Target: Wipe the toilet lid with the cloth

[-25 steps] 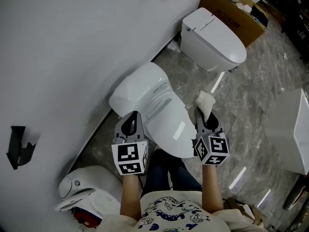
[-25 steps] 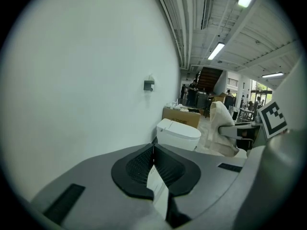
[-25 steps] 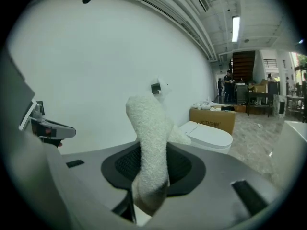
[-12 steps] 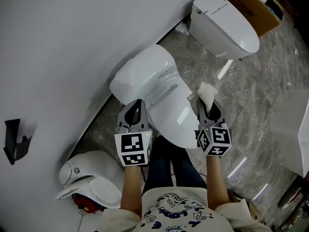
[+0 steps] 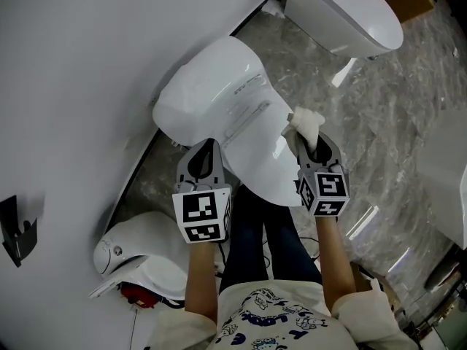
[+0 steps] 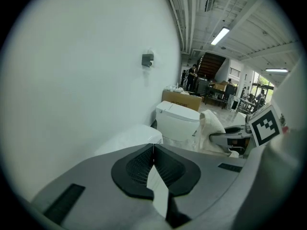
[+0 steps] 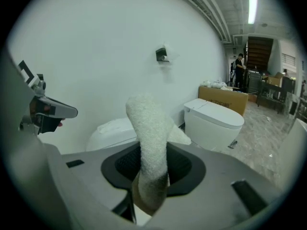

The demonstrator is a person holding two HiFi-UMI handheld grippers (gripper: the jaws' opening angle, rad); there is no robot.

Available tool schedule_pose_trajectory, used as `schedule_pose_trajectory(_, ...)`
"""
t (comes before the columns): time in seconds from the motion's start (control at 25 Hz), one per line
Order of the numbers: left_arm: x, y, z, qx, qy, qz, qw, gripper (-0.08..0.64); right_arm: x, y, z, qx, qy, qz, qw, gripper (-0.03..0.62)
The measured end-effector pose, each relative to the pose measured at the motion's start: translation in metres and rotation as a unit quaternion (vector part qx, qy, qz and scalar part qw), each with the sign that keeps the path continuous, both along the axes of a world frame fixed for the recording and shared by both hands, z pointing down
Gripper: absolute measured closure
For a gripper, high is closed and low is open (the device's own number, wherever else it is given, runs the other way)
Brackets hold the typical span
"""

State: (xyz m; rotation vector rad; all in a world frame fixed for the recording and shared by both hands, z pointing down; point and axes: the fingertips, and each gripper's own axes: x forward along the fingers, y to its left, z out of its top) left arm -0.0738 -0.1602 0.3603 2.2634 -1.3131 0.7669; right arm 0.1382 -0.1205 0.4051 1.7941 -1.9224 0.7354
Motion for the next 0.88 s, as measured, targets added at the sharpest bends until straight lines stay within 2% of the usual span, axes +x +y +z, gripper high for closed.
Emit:
schedule_pose_trajectory(0.44,0.013,-0.001,0.073,-0.034,0.001,0.010,0.9994,0.555,-0.001,-0.015,0.075,-0.029,0.016,-0.029,0.999,0.474)
schedule_pose_trajectory(0.88,0.013,0.008,0.129,-0.057,0.000,0.006,0.9984,0.556,-0.008,-0.039,0.139,-0.041,0.014,-0.052,0.998,0.474)
